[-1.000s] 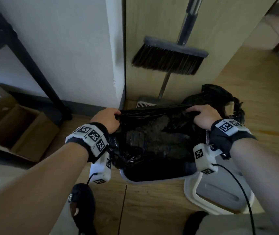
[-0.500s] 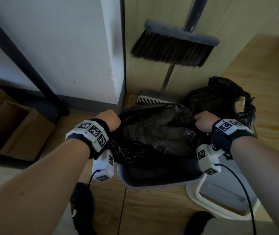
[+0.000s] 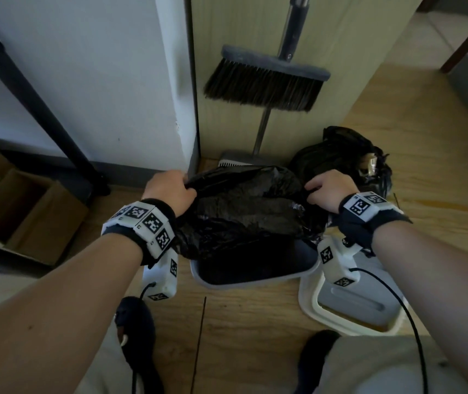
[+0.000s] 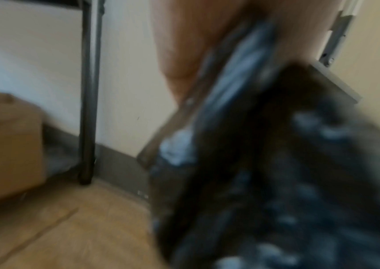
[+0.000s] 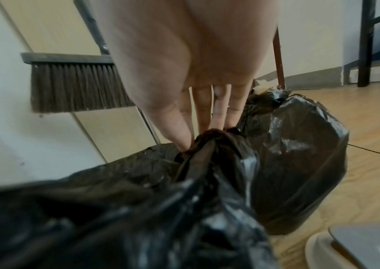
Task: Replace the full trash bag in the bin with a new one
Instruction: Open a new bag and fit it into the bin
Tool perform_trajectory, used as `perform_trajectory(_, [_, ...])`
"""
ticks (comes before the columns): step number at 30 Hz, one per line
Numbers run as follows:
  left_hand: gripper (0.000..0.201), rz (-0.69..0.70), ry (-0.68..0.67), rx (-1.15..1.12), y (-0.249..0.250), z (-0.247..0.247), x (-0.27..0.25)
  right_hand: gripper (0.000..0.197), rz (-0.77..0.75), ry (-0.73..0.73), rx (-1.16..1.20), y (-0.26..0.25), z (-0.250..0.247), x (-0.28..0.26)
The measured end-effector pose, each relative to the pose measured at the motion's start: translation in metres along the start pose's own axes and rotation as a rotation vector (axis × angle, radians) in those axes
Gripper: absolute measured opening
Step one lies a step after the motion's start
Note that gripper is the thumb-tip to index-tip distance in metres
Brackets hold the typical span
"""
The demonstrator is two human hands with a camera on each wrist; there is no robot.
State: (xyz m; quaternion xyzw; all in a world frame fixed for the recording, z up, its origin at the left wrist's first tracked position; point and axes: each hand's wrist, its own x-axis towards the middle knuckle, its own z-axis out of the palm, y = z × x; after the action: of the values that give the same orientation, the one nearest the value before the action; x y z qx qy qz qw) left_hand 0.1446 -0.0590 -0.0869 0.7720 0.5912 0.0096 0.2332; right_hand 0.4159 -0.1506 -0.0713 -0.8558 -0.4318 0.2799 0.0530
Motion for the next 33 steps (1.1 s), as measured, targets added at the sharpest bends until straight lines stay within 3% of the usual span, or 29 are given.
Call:
perform_trajectory(4, [0.042, -0.178, -0.331, -0.139, 0.001, 0.012, -0.015, 0.043, 0.100, -0.140, 0.011, 0.006, 0.007, -0.015])
perform_trajectory(7, [0.039, -0.247, -0.390, -0.262, 0.004, 0.017, -0.020, 0.034, 0.161, -0.259, 0.065, 0.008, 0.018, -0.027])
perform_trajectory(10, [0.037, -0.300, -0.439, -0.378, 0.006, 0.016, -0.021, 0.031, 0.153, -0.259, 0.020, 0.009, 0.026, -0.026])
perform_trajectory(12, [0.035, -0.271, -0.387, -0.365, 0.005, 0.015, -0.019, 0.024, 0.164, -0.266, 0.058, 0.008, 0.028, -0.023])
perform_trajectory(14, [0.010, -0.227, -0.319, -0.340, 0.002, 0.012, -0.014, 0.012, 0.184, -0.296, 0.136, 0.006, 0.027, -0.021])
perform_trajectory(15, [0.008, -0.219, -0.291, -0.354, 0.000, 0.011, -0.010, 0.010, 0.187, -0.299, 0.170, 0.005, 0.026, -0.019])
perform_trajectory(17, [0.019, -0.195, -0.269, -0.394, -0.005, 0.011, 0.000, 0.009, 0.182, -0.307, 0.241, 0.002, 0.027, -0.015])
perform_trajectory(20, [0.060, -0.179, -0.220, -0.403, -0.013, 0.015, 0.011, 0.020, 0.161, -0.284, 0.320, 0.000, 0.032, -0.008])
perform_trajectory(22, [0.063, -0.198, -0.218, -0.419, -0.015, 0.018, 0.012, 0.034, 0.160, -0.276, 0.355, 0.005, 0.037, -0.004])
perform_trajectory(27, [0.049, -0.196, -0.242, -0.372, -0.017, 0.024, 0.007, 0.041, 0.256, -0.221, 0.607, 0.020, 0.044, -0.003])
perform_trajectory(30, [0.043, -0.158, -0.022, -0.254, -0.024, 0.021, 0.003, 0.046, 0.365, -0.287, 0.779, 0.024, 0.052, -0.011])
perform_trajectory(33, [0.034, -0.179, 0.122, -0.191, -0.032, 0.018, -0.009, 0.047, 0.329, -0.300, 0.697, 0.026, 0.056, -0.017])
